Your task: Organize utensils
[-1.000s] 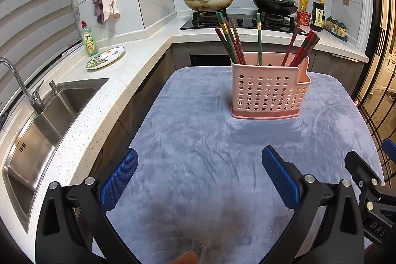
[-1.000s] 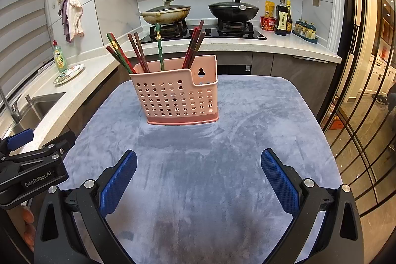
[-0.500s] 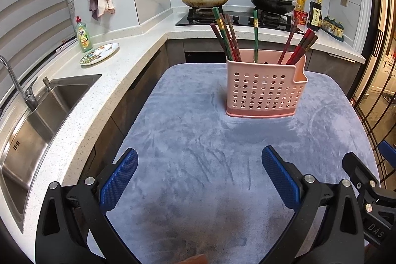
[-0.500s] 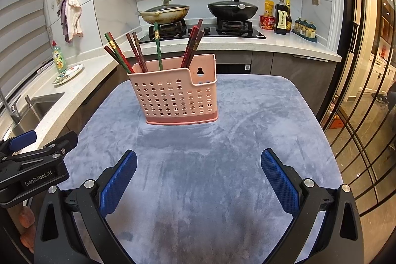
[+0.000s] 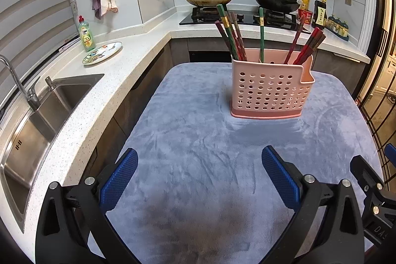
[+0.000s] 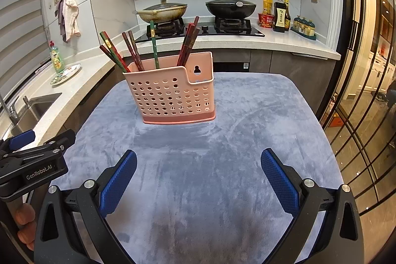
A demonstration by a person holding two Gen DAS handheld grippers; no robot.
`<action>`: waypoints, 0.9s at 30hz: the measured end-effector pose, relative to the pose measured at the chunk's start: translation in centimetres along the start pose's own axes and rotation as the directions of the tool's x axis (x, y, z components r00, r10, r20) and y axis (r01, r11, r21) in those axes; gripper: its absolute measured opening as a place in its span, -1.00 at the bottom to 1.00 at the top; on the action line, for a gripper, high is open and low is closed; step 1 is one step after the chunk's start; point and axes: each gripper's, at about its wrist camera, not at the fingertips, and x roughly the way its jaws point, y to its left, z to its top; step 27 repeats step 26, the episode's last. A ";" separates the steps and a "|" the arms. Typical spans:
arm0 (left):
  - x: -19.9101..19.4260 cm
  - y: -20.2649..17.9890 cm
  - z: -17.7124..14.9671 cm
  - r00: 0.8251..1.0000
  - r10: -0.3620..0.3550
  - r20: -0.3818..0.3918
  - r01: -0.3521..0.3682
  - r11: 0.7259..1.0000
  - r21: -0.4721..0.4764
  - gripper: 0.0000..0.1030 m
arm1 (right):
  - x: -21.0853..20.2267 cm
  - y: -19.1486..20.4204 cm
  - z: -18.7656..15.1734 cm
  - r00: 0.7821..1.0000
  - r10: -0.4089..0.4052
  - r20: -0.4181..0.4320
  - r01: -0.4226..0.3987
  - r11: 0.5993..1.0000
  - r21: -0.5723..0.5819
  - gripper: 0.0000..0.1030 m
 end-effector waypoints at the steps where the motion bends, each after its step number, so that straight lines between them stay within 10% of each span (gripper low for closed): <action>1: 0.0 0.0 0.0 1.000 0.000 0.000 0.000 1.000 0.002 0.86 | 0.0 0.0 0.0 1.000 0.000 0.001 0.000 1.000 -0.001 0.89; 27: 1.4 -1.3 0.7 1.000 -0.006 0.001 0.006 0.999 0.044 0.86 | 1.9 -0.7 1.1 1.000 -0.003 -0.014 0.003 1.000 0.011 0.89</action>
